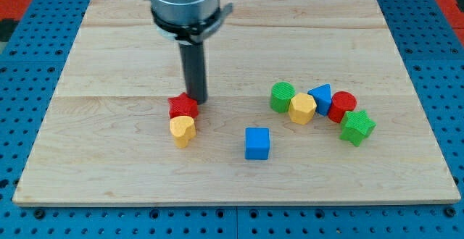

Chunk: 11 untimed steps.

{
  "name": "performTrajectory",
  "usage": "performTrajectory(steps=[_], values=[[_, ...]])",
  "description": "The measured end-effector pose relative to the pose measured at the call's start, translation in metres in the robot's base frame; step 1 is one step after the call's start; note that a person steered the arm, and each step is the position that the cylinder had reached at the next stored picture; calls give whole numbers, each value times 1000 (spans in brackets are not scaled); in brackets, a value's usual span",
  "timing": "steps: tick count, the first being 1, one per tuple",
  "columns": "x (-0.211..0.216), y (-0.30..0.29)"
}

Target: Push the red star yellow star slightly towards the down side

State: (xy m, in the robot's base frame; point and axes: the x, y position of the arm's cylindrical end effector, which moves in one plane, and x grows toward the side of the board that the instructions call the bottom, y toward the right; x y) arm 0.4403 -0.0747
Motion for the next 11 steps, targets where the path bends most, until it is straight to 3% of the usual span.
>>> performTrajectory(steps=[1, 3, 5, 7, 8, 9, 11], values=[[-21, -38], [25, -16], [29, 0], [19, 69], [33, 134], [83, 155], [92, 85]])
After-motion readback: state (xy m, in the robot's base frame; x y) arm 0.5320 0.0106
